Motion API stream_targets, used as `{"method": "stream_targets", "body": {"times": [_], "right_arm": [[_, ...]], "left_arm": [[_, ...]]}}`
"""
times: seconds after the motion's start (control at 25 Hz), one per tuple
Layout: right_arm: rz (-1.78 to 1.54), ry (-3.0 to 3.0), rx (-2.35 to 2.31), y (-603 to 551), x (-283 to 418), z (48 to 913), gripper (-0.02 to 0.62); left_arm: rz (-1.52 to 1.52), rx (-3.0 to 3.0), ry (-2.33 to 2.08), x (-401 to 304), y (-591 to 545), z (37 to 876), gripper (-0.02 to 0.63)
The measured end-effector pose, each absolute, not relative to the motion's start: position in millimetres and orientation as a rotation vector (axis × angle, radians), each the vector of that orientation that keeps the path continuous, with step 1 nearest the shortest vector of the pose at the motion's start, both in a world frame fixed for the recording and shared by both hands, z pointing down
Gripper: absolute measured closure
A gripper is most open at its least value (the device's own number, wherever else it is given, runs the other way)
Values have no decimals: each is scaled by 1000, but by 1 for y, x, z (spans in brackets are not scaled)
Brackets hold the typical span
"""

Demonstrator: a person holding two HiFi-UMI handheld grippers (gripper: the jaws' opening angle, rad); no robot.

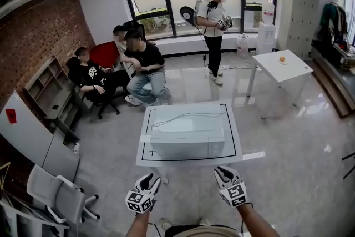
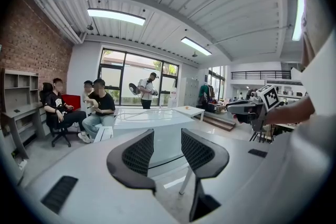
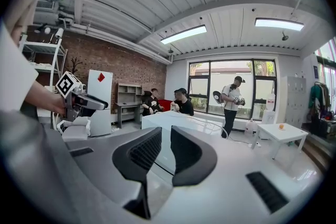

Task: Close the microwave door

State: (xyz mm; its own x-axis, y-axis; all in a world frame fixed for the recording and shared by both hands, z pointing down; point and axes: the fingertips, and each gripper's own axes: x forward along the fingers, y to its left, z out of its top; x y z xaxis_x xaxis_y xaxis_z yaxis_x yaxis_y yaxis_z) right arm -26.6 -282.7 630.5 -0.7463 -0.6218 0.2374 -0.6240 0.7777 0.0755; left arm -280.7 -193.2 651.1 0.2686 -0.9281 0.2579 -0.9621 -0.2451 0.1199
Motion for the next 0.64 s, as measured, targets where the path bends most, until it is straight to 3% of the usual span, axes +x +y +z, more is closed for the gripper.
{"method": "stream_targets", "body": {"times": [0.64], "right_arm": [[-27, -2708, 999, -290, -19, 621, 538]], "left_arm": [[190, 2293, -1755, -277, -195, 644, 449]]}}
